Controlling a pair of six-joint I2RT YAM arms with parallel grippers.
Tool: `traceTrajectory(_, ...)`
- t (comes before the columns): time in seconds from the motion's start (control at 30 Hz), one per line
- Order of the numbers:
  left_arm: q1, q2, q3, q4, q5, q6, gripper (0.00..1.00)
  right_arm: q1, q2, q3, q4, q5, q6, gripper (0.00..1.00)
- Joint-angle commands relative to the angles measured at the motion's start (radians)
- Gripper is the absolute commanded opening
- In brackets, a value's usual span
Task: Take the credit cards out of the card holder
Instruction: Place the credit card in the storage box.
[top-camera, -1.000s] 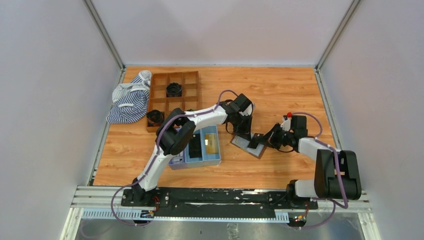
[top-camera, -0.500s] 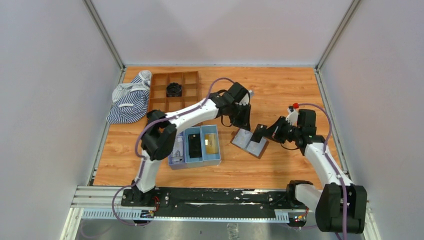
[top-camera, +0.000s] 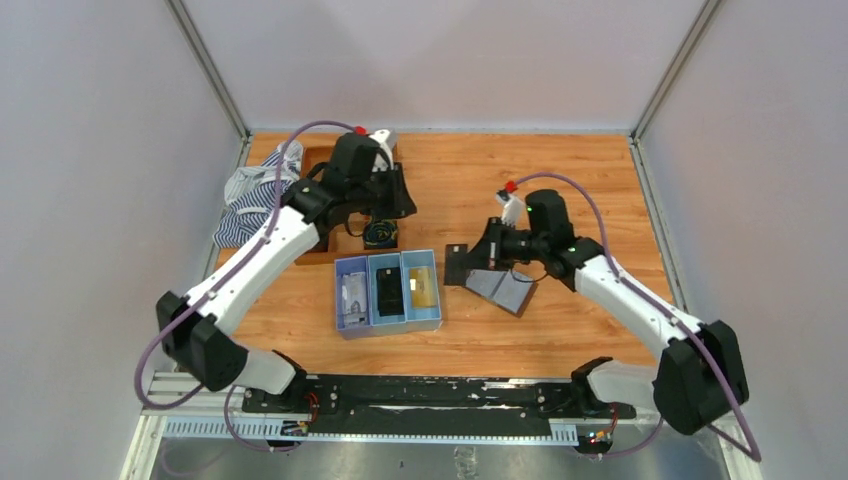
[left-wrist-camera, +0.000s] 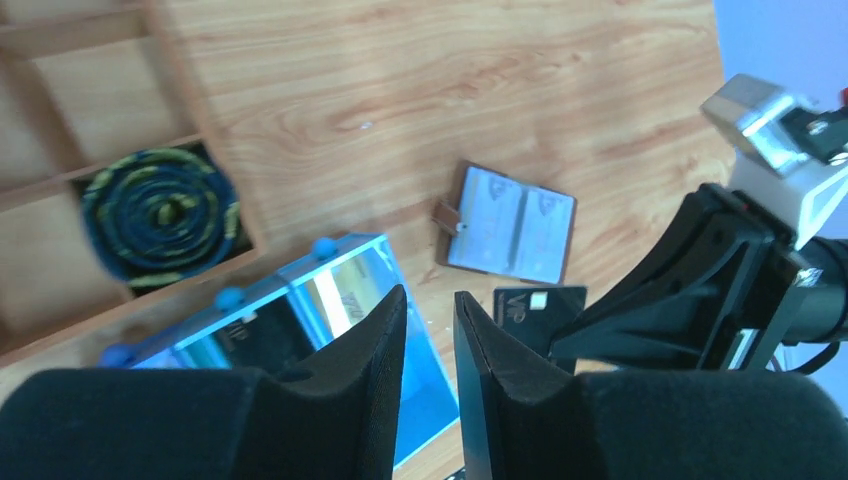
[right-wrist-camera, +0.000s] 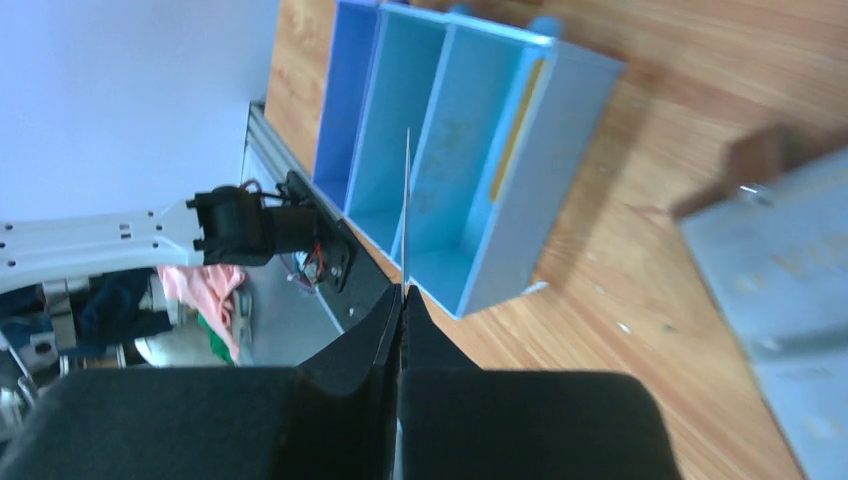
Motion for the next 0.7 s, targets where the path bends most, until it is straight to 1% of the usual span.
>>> traceTrajectory(0.0, 0.056, -0.129, -0.078, -0.069, -0.115, 0.037, 0.29, 0.172, 0.132, 0.109, 0.081, 0.057, 0.029, 0.0)
traceTrajectory(0.07, 0.094, -0.175, -0.124, -0.072, -0.105, 0.031, 0.29, 0.236, 0.203, 0.154, 0.09, 0.085, 0.032, 0.0)
traceTrajectory(0.13, 0.125, -0.205, -0.167, -0.071, -0.087, 0.026, 0.3, 0.273, 0.273, 0.19, 0.099, 0.105, 0.043, 0.0)
traceTrajectory(0.2, 0.141, -0.221, -0.195, -0.074, -0.066, 0.025, 0.35, 0.299, 0.334, 0.215, 0.124, 0.106, 0.065, 0.0)
traceTrajectory(0.27, 0.149, -0.236, -0.215, -0.075, -0.056, 0.019, 0.37, 0.324, 0.382, 0.24, 0.129, 0.121, 0.082, 0.0)
traceTrajectory(0.37, 0.156, -0.253, -0.225, -0.075, -0.064, 0.016, 0.37, 0.363, 0.442, 0.264, 0.129, 0.19, 0.128, 0.0)
traceTrajectory(0.4, 0.159, -0.257, -0.224, -0.075, -0.065, 0.014, 0.37, 0.375, 0.459, 0.268, 0.153, 0.204, 0.142, 0.0)
traceTrajectory(0.47, 0.163, -0.263, -0.224, -0.075, -0.063, 0.005, 0.37, 0.397, 0.498, 0.284, 0.182, 0.214, 0.155, 0.0)
traceTrajectory(0.67, 0.163, -0.277, -0.219, -0.075, -0.05, -0.008, 0.37, 0.433, 0.591, 0.348, 0.191, 0.256, 0.164, 0.0)
